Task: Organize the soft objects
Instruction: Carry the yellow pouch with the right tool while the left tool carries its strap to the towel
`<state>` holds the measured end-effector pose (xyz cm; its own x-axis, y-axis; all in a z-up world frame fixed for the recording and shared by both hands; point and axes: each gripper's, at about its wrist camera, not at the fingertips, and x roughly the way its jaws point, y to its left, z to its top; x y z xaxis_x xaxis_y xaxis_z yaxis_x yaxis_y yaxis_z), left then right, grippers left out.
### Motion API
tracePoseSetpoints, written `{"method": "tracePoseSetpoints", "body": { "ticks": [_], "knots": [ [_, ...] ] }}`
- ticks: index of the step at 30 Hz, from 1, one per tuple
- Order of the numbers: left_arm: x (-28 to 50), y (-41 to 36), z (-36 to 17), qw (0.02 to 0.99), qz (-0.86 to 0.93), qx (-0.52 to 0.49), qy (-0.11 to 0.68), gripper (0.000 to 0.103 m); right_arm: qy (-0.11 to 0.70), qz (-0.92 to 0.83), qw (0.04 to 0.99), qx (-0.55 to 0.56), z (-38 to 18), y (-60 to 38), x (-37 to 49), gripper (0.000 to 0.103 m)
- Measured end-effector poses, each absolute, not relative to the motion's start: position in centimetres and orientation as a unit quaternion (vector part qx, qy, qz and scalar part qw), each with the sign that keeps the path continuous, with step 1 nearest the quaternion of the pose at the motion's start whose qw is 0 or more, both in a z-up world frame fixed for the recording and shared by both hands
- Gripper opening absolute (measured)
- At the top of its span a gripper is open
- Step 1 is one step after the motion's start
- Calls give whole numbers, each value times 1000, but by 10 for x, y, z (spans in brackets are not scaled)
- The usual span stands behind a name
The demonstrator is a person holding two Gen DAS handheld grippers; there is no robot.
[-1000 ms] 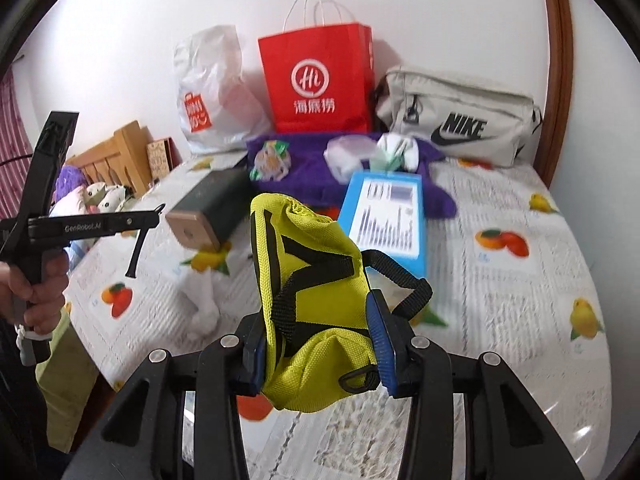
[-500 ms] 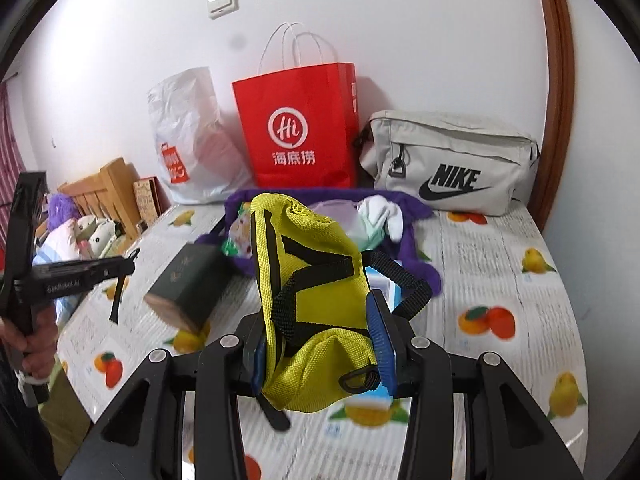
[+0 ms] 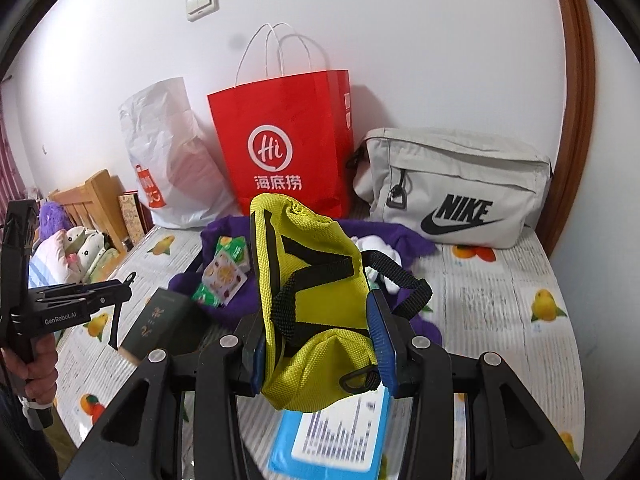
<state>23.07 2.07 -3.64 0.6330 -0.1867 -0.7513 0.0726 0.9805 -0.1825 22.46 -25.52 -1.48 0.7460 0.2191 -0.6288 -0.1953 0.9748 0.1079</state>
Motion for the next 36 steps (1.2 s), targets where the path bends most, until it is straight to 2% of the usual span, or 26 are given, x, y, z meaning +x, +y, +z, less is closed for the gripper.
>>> {"method": "tracePoseSetpoints", "body": {
  "ticks": [13,15,16,18,20,36],
  "knots": [
    [281,22,-48,898,-69,-72,429,25,353,121,928,3,-31,-245,289,43],
    [288,23,-51,897,-67,-72,431,25,359,123,925,1,-35,-244,298,29],
    [291,24,-52,897,-66,-72,431,25,367,127,922,2,-38,-243,304,16],
    [298,24,-54,896,-68,-72,432,25,377,127,917,6,-44,-242,313,16],
    [303,24,-56,895,-69,-71,434,25,377,139,916,5,-53,-239,322,12],
    [337,21,-72,891,-69,-72,443,25,388,121,914,3,-65,-247,366,10]
  ]
}}
